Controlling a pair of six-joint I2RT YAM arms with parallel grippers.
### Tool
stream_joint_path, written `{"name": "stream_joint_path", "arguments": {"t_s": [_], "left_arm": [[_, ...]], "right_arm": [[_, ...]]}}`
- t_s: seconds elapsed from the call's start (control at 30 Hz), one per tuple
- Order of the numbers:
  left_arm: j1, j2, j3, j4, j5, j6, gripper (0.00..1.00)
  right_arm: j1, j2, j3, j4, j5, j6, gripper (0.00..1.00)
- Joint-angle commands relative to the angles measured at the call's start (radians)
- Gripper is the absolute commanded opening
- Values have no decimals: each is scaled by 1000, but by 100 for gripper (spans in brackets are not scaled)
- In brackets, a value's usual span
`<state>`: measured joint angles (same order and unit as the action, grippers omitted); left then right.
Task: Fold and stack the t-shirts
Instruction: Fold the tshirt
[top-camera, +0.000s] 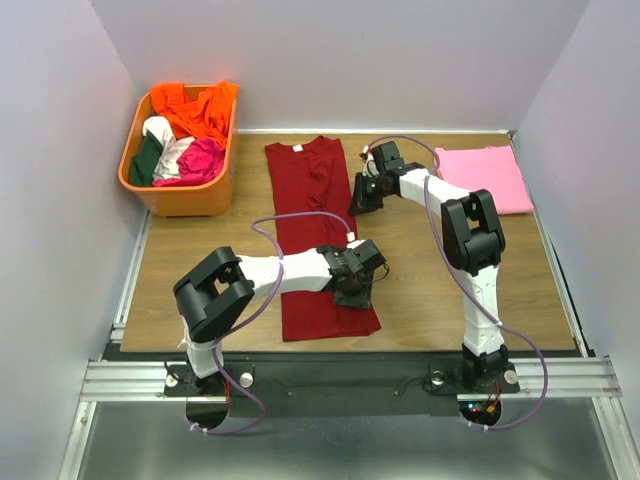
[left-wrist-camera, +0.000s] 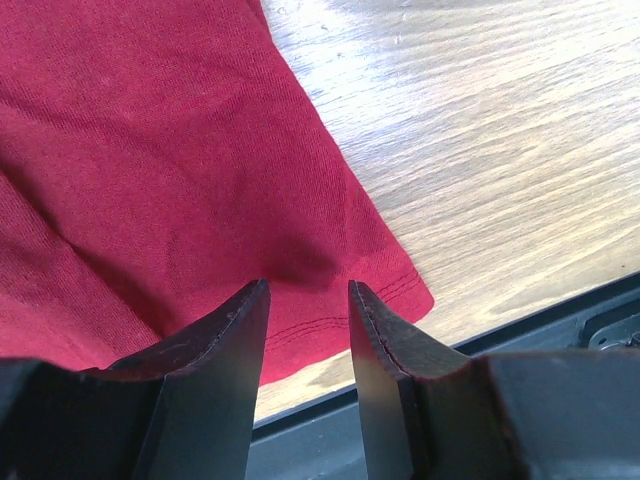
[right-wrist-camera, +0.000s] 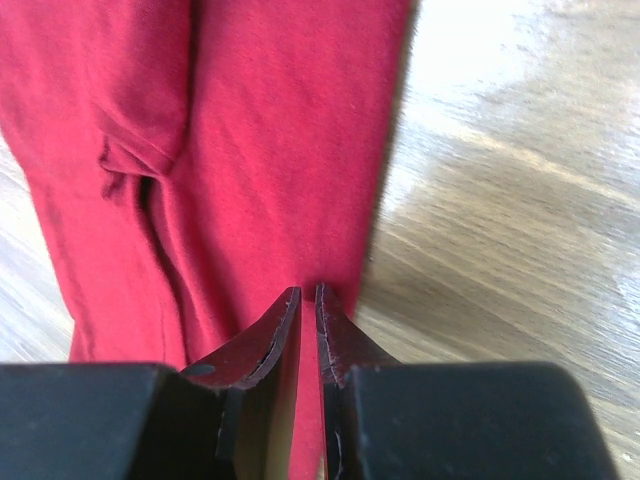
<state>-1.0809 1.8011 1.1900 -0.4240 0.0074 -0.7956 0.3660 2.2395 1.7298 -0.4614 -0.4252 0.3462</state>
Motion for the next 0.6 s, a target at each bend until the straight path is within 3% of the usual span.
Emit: {"name": "stream_joint_path", "arguments": {"t_s": [0.0, 0.2, 0.33, 0.57], "left_arm": [[-8, 7, 36, -19, -12, -13, 47], [-8, 18, 37, -19, -12, -8, 29], [-10, 7, 28, -21, -12, -8, 3], [-13, -9, -3, -24, 25, -10, 0]], "right_arm": [[-10, 8, -16, 40, 6, -16, 17], [-16, 11, -26, 43, 13, -18, 17], [-19, 17, -22, 46, 19, -16, 17], [-27, 32, -16, 49, 31, -12, 17]]}}
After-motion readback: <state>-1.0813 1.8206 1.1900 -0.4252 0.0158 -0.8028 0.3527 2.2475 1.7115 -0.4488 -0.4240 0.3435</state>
